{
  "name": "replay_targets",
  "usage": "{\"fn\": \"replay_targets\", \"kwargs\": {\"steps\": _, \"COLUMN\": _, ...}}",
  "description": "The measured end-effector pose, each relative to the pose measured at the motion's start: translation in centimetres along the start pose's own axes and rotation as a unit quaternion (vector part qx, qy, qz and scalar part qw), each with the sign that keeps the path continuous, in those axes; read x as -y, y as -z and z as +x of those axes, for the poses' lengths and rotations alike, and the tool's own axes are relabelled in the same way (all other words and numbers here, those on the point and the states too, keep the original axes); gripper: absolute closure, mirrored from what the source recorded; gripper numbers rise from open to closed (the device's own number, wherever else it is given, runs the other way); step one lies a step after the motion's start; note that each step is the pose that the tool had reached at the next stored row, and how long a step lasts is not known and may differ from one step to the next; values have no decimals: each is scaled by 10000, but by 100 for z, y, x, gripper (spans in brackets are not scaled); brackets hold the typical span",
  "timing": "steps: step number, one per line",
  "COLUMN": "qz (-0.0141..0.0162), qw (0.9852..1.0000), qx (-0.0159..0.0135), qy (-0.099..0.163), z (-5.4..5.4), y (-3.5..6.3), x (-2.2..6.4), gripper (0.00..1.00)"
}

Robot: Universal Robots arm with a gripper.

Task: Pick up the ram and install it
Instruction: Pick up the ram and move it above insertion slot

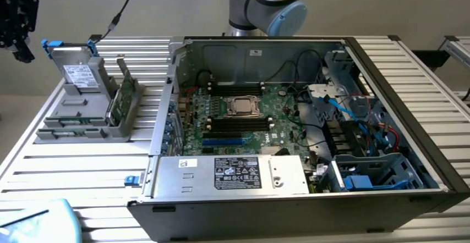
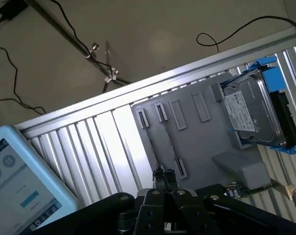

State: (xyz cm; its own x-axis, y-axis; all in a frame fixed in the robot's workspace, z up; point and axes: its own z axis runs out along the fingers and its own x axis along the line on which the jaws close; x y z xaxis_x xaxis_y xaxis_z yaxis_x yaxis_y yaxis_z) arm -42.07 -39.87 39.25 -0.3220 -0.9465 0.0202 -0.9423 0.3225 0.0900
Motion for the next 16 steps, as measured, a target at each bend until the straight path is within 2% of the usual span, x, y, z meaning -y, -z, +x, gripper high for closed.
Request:
{"fn": "replay_targets", "kwargs": {"steps": 4, "qz": 40, "qw": 9996, "qx": -14, "qy": 286, "z": 0, "y": 0, "x": 0, "gripper": 90}}
{"fn": "replay_targets", "kwargs": {"steps": 8, "qz": 78, "qw": 9983, "qx": -31, "qy": 582, "z": 0, "y": -1, "x": 0, "gripper": 90}}
{"fn": "replay_targets", "kwargs": {"steps": 13, "qz": 116, "qw": 9954, "qx": -52, "qy": 952, "z": 0, "y": -3, "x": 1, "gripper": 90}}
{"fn": "replay_targets", "kwargs": {"steps": 16, "qz": 134, "qw": 9930, "qx": -67, "qy": 1172, "z": 0, "y": -4, "x": 1, "gripper": 90}}
